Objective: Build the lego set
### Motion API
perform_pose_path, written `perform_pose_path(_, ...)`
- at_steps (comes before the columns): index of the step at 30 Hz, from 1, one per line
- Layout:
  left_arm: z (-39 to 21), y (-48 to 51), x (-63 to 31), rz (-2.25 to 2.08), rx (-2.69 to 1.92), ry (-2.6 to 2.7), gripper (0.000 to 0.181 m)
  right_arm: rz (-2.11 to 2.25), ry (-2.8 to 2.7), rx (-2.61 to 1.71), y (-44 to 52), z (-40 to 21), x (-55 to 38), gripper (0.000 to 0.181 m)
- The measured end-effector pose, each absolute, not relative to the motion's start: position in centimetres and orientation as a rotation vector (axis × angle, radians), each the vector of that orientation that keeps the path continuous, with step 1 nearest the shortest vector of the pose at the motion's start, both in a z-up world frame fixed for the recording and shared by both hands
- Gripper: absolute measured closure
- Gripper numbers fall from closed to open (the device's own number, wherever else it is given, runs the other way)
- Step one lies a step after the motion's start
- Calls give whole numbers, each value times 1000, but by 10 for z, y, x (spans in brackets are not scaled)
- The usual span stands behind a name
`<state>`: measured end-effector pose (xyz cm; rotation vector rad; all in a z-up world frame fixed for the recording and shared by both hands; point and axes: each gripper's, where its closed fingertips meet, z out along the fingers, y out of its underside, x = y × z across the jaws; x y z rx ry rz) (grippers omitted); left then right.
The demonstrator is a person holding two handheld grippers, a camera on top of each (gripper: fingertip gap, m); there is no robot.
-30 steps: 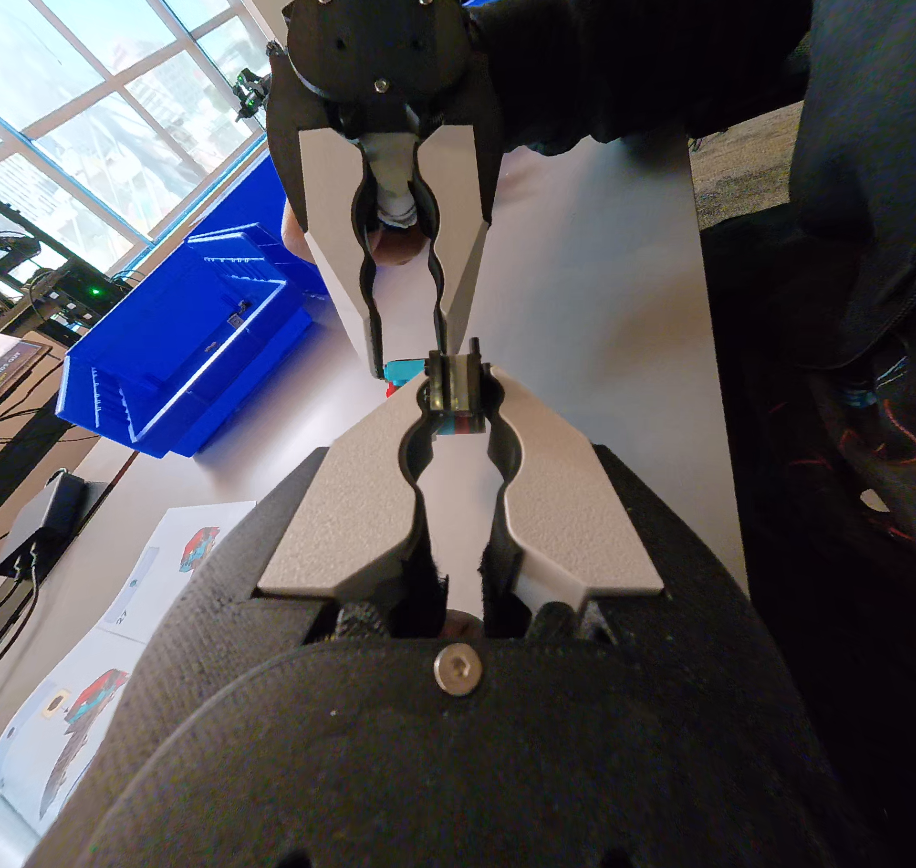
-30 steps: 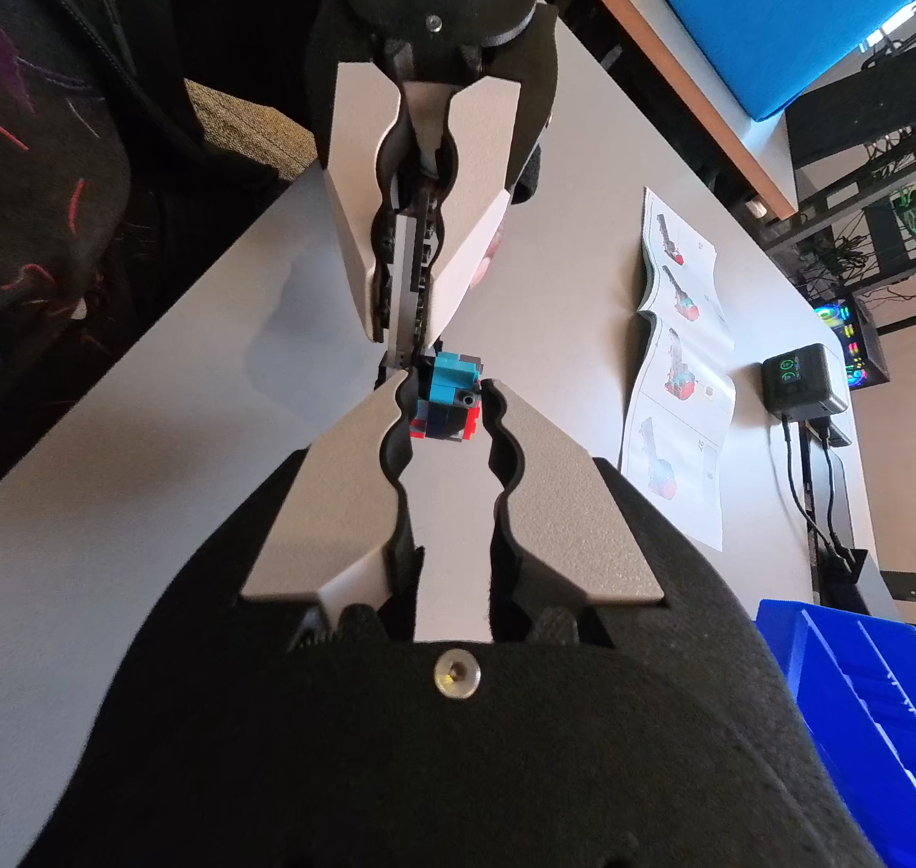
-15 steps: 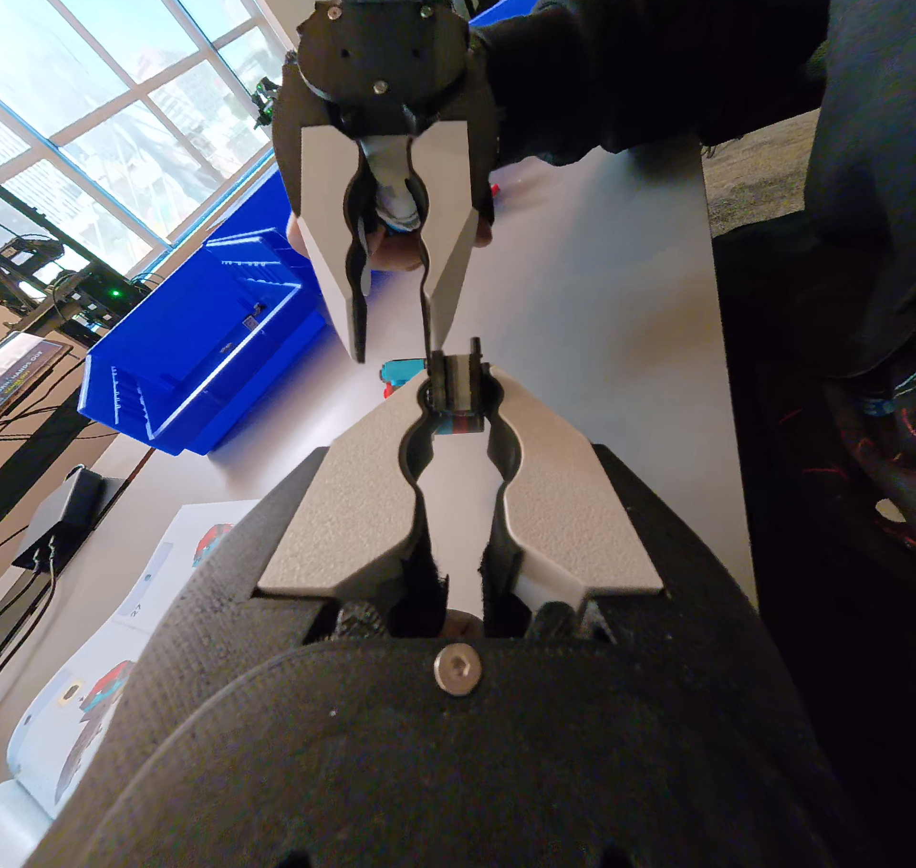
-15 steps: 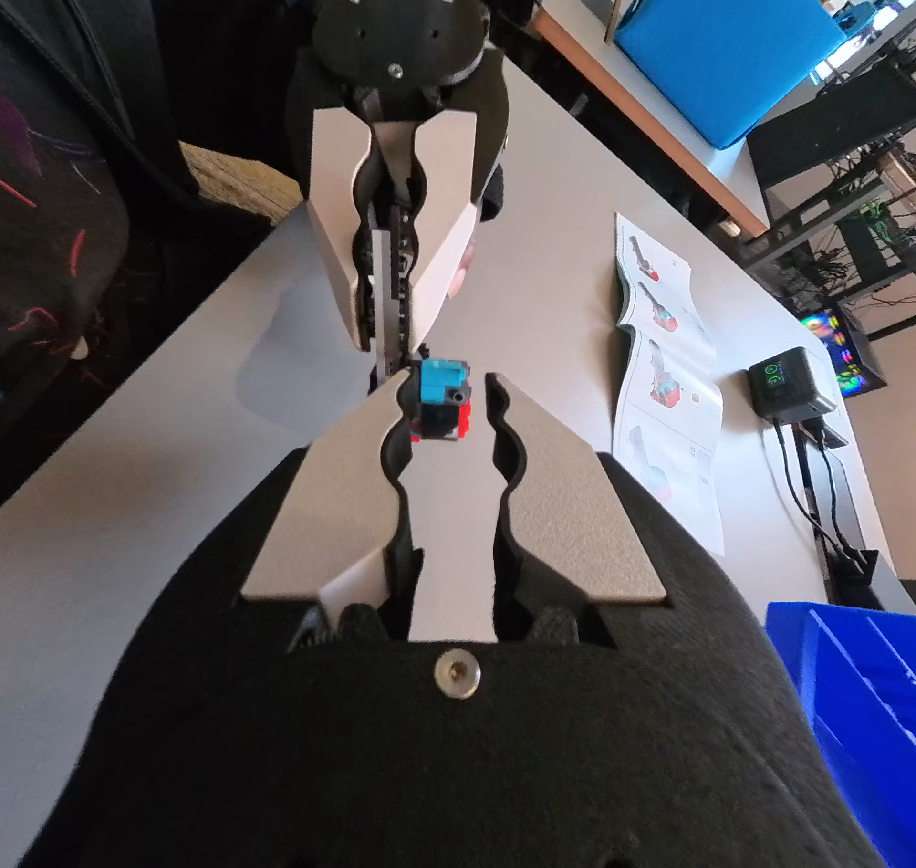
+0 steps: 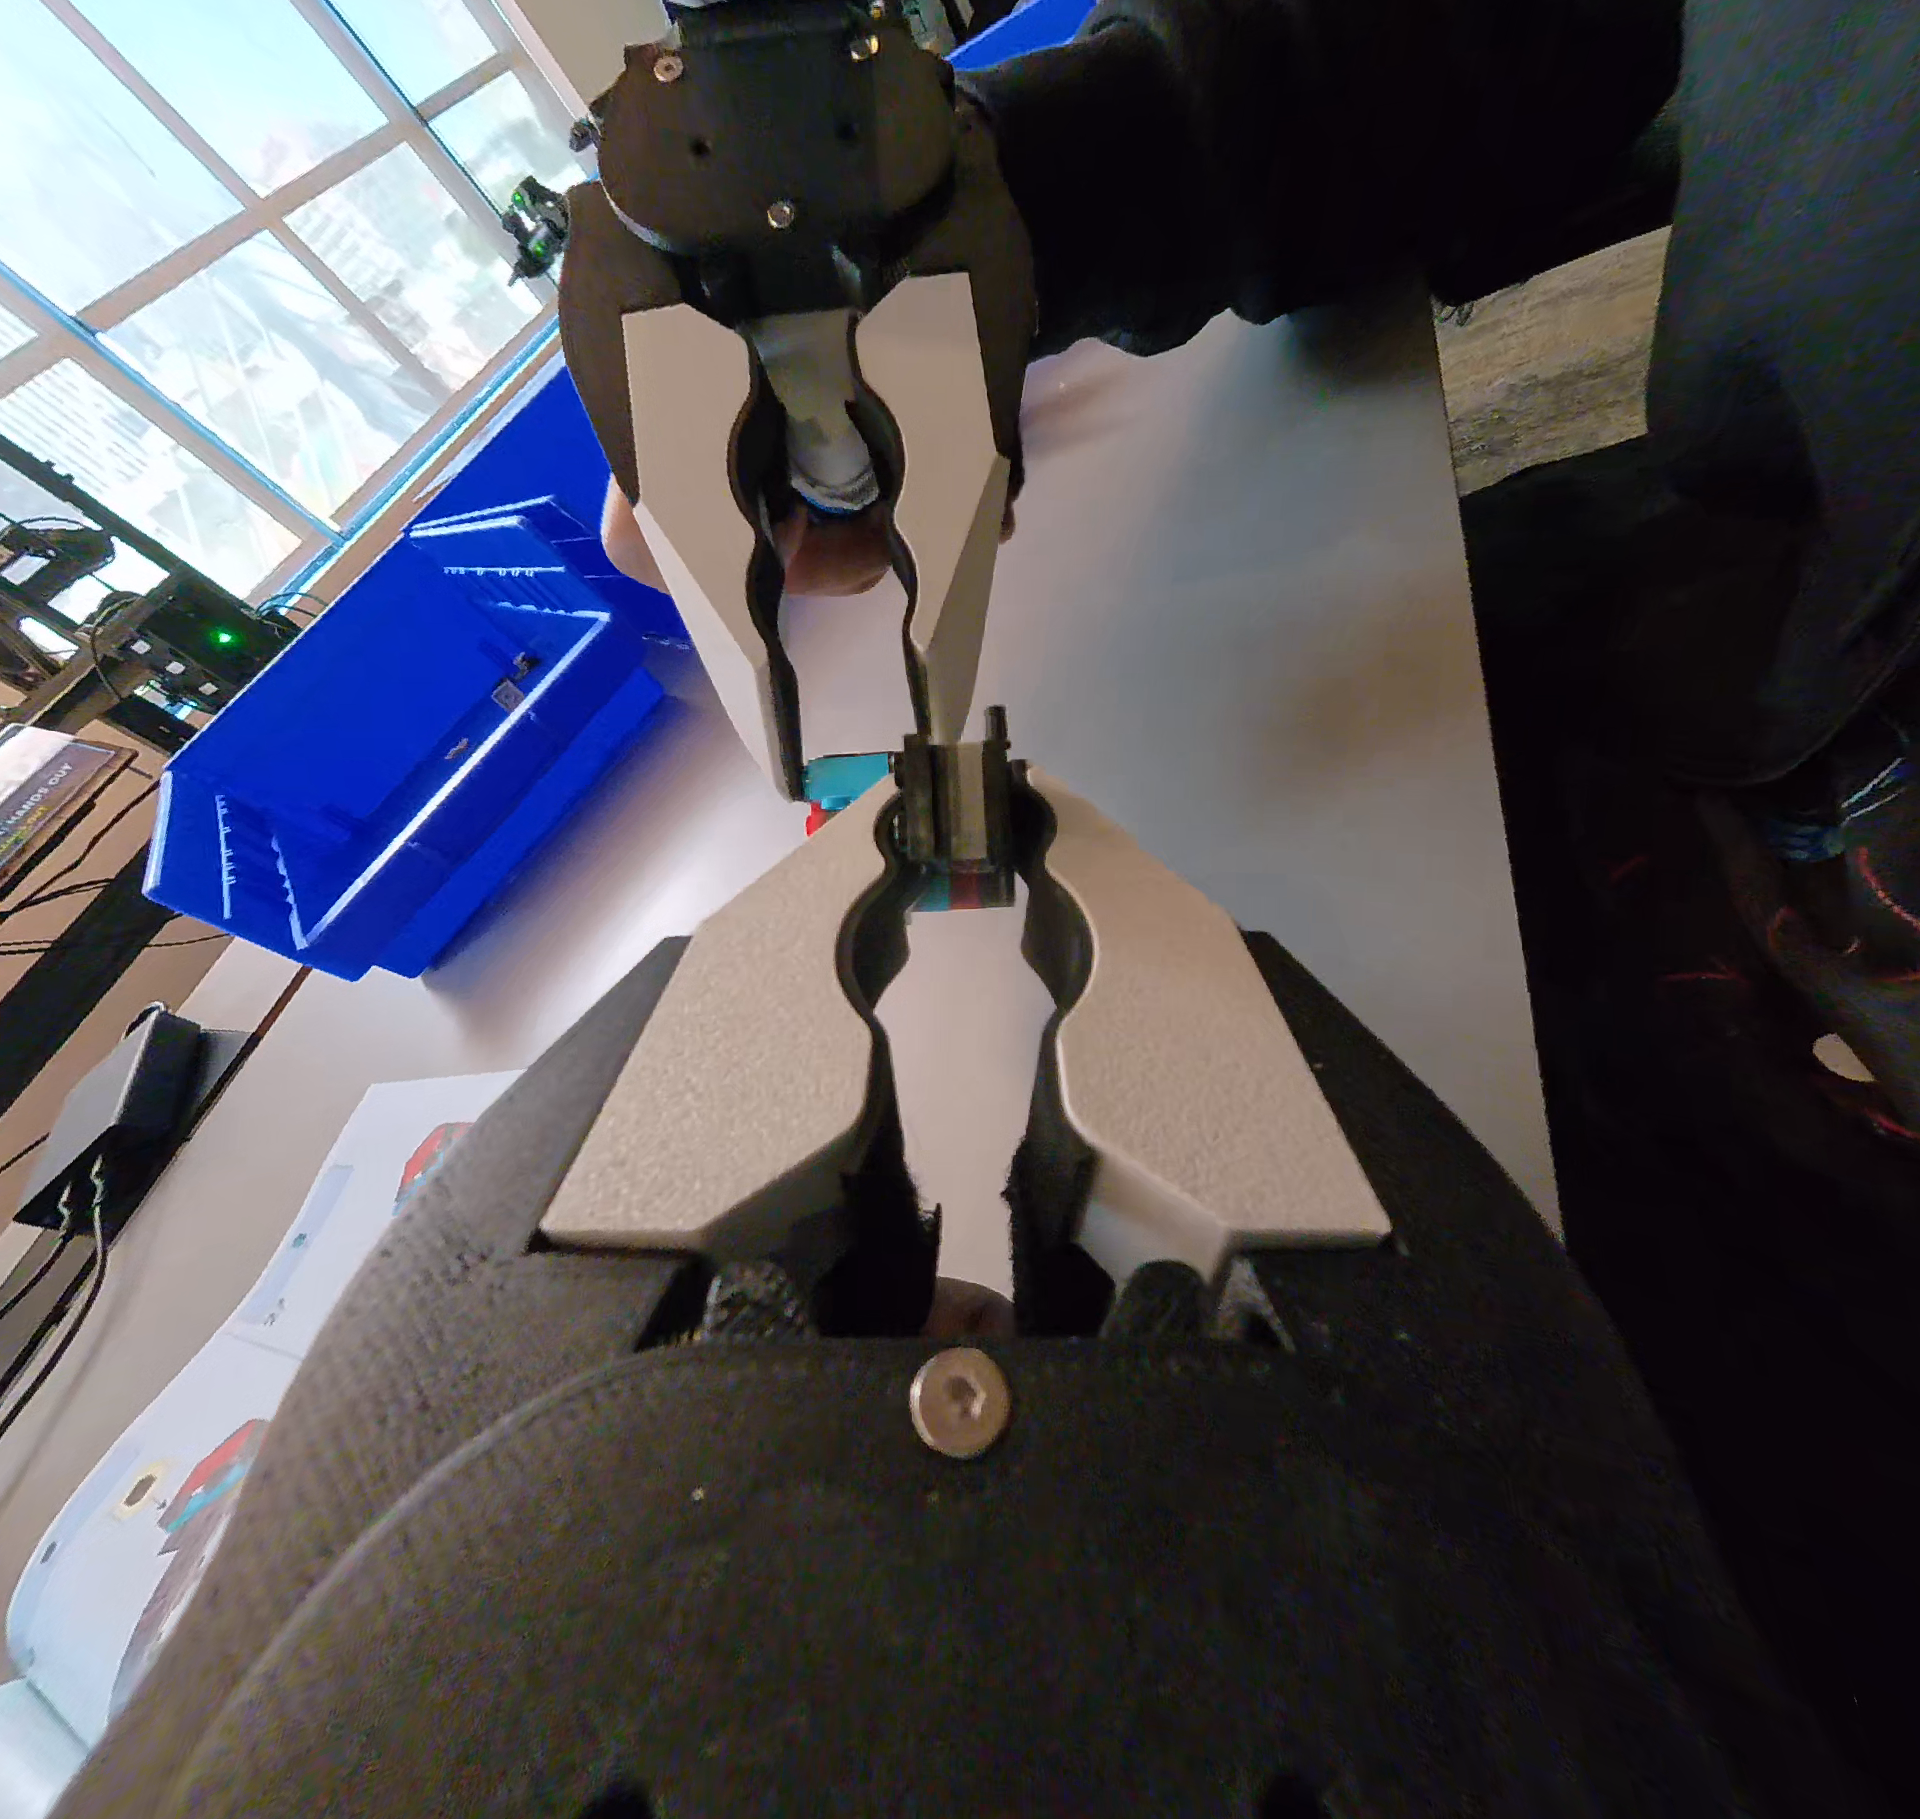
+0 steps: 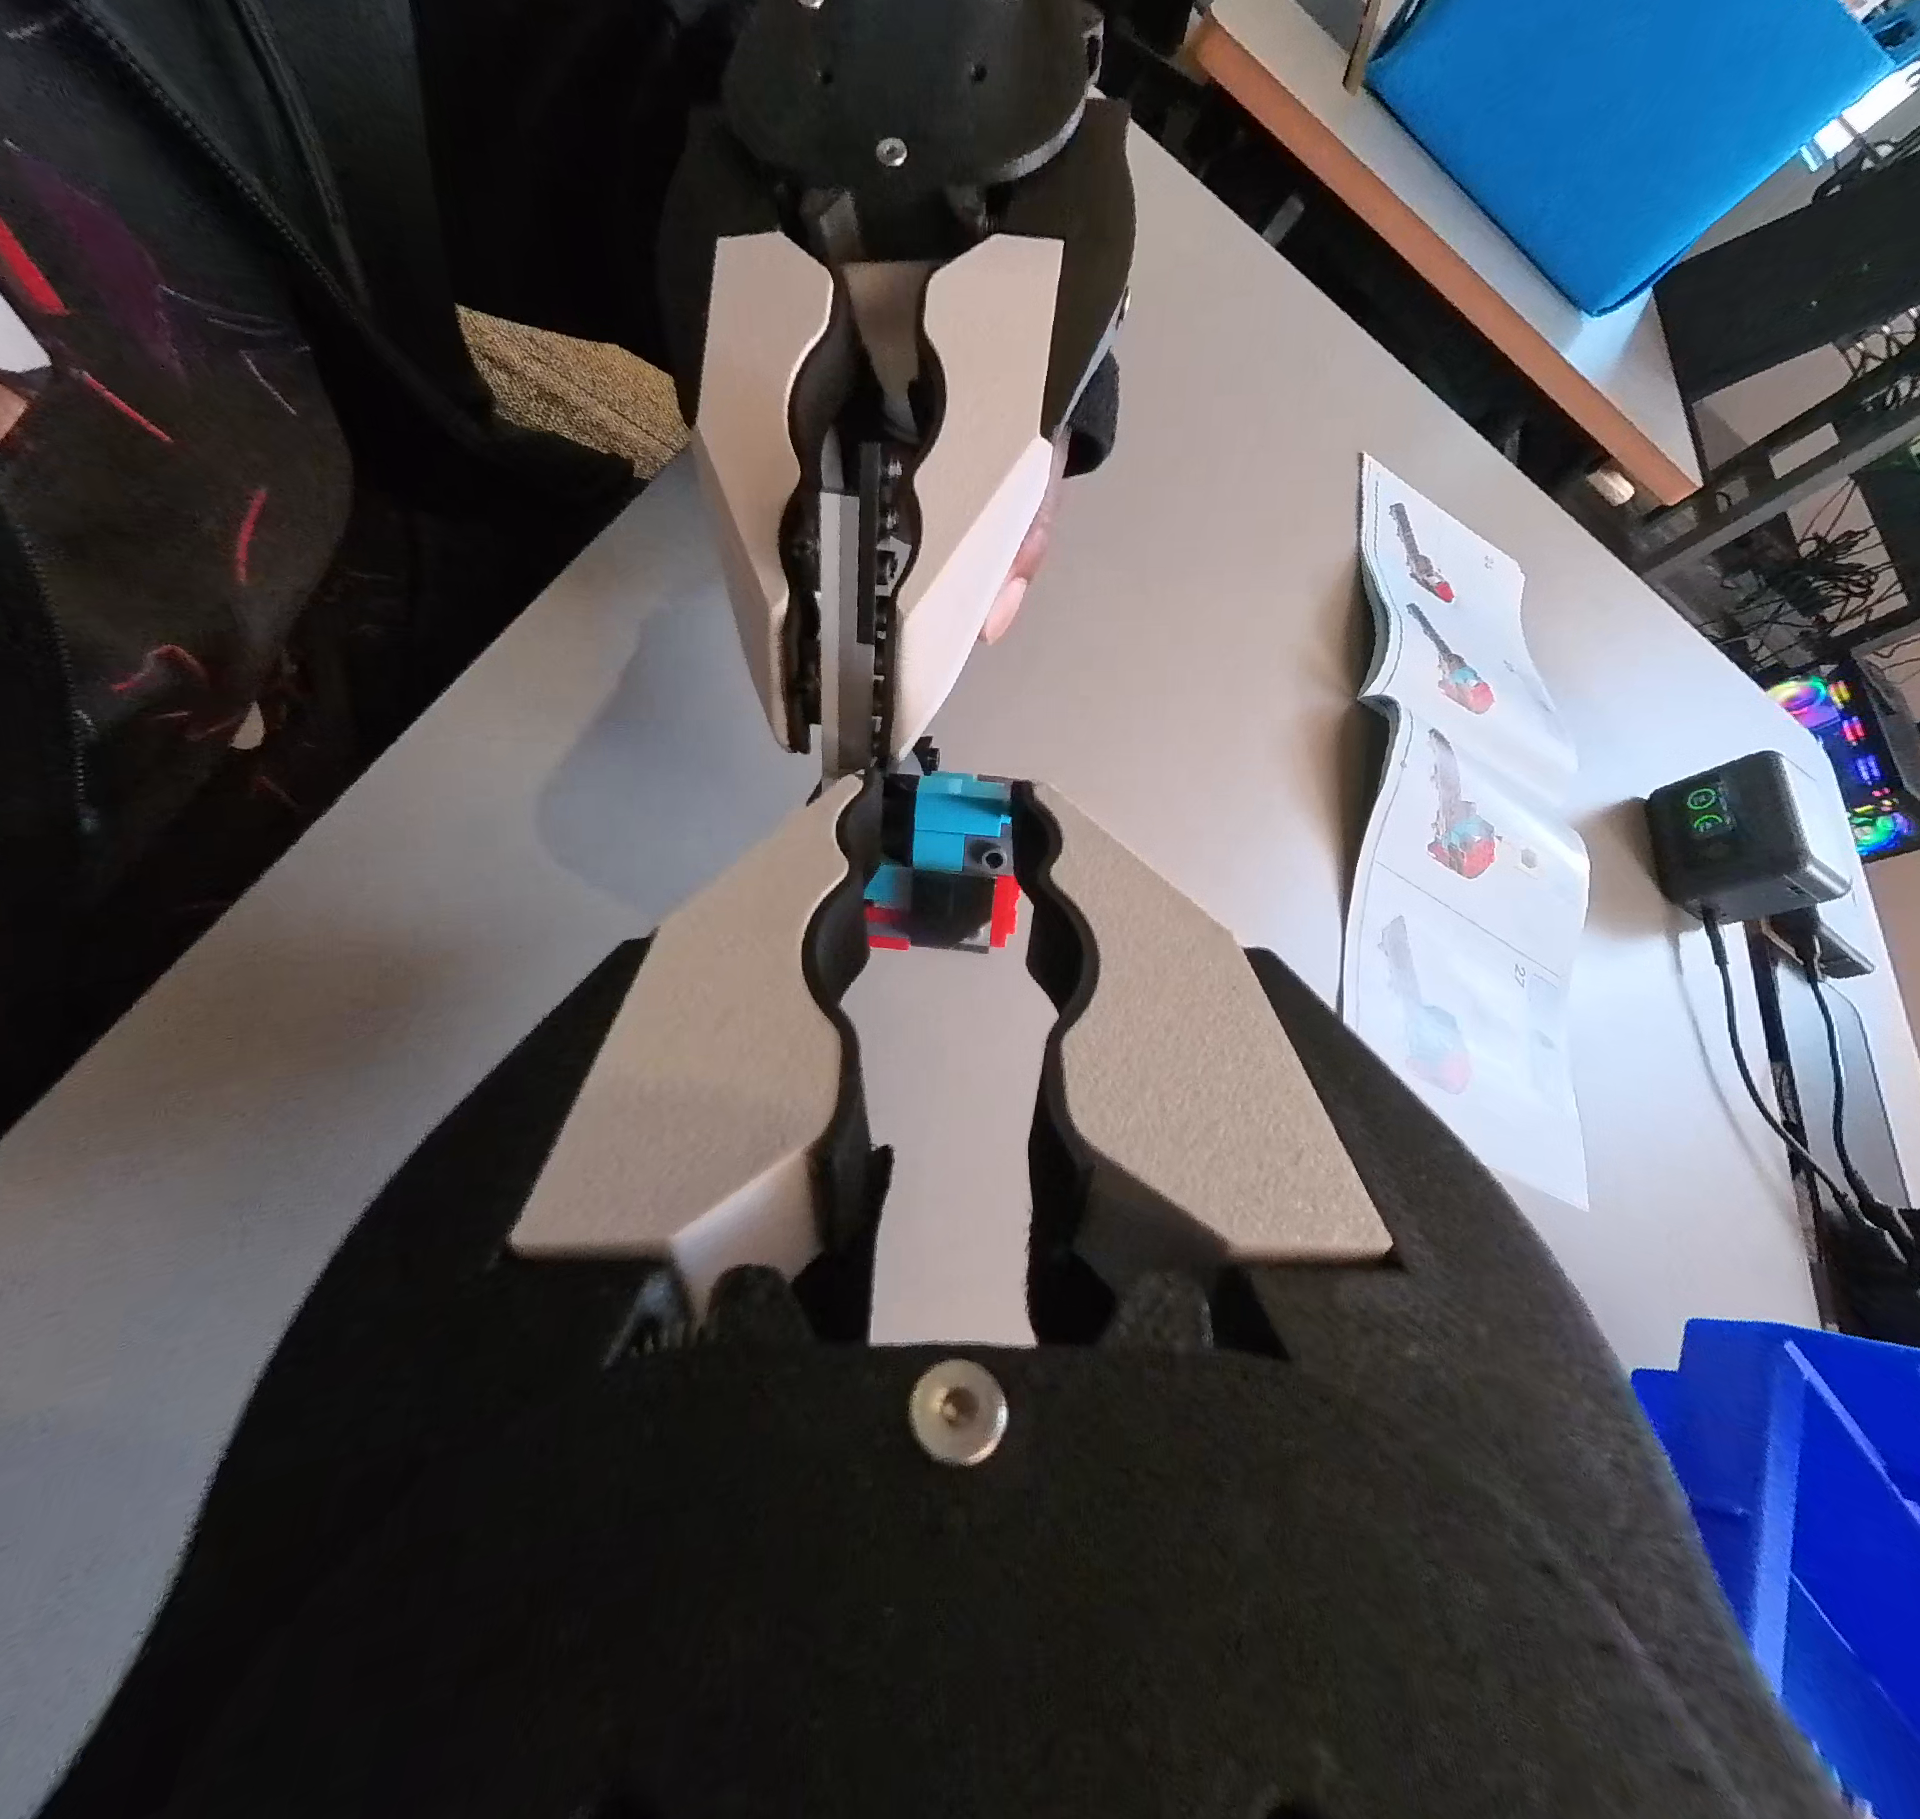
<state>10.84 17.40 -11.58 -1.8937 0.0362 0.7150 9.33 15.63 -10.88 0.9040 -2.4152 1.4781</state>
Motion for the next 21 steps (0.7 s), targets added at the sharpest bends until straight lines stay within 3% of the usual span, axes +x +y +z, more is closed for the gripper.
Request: perform_pose_path(21, -117, 176, 110, 721, -1900, 62, 166, 1478, -2441, 914, 159, -110, 95, 159)
